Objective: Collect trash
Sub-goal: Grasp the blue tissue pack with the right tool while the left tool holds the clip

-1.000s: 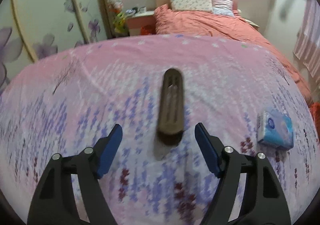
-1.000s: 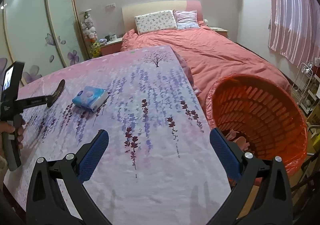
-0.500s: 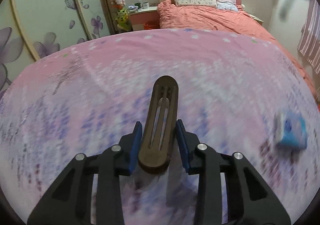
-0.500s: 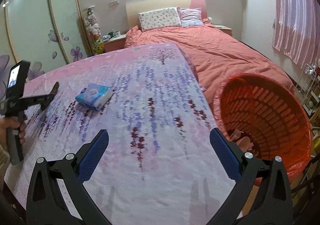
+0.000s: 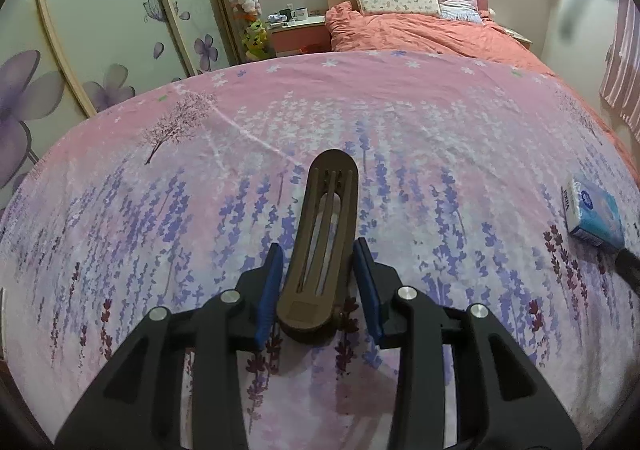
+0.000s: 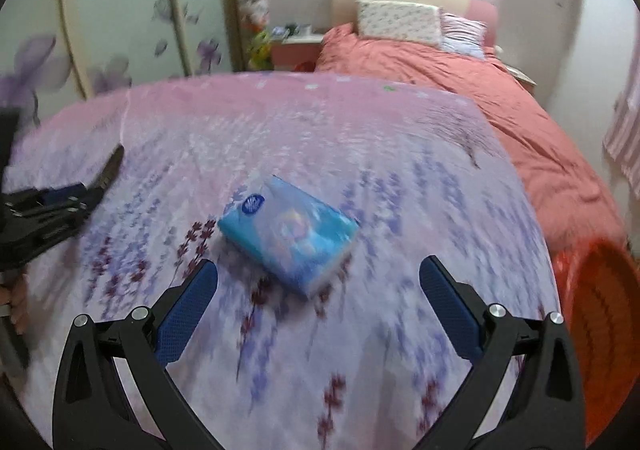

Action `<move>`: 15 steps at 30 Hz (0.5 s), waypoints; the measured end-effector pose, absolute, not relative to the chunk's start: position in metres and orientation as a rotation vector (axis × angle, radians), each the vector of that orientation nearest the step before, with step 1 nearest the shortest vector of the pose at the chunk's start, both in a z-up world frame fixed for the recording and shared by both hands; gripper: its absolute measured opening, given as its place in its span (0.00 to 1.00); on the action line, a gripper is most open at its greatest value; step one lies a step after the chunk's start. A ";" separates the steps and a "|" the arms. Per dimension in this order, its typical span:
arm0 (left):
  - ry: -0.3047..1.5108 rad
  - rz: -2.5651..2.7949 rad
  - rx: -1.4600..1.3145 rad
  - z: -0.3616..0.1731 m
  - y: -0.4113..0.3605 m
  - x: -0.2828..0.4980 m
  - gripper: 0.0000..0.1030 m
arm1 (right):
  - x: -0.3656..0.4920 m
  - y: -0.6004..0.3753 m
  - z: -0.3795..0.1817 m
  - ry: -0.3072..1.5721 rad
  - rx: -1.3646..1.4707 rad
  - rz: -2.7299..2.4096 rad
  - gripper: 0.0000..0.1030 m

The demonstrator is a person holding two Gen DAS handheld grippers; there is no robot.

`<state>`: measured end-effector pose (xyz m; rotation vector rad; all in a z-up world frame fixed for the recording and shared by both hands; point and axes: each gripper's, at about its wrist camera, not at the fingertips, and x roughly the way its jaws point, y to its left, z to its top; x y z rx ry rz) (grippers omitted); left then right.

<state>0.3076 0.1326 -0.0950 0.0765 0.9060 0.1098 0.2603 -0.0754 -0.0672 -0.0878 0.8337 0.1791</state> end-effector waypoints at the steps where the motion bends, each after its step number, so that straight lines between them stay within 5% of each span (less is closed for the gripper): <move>1: 0.908 0.102 0.059 -0.095 0.135 0.308 0.36 | 0.266 -0.073 -0.068 0.838 -0.114 0.180 0.97; 6: 0.912 0.088 0.000 -0.095 0.144 0.307 0.41 | 0.295 -0.058 -0.072 0.886 -0.212 0.233 0.94; 8: 0.912 0.090 0.004 -0.095 0.143 0.307 0.41 | 0.297 -0.057 -0.074 0.906 -0.201 0.259 0.77; 15: 0.912 0.087 -0.005 -0.095 0.144 0.306 0.41 | 0.269 -0.074 -0.073 0.915 -0.049 0.088 0.61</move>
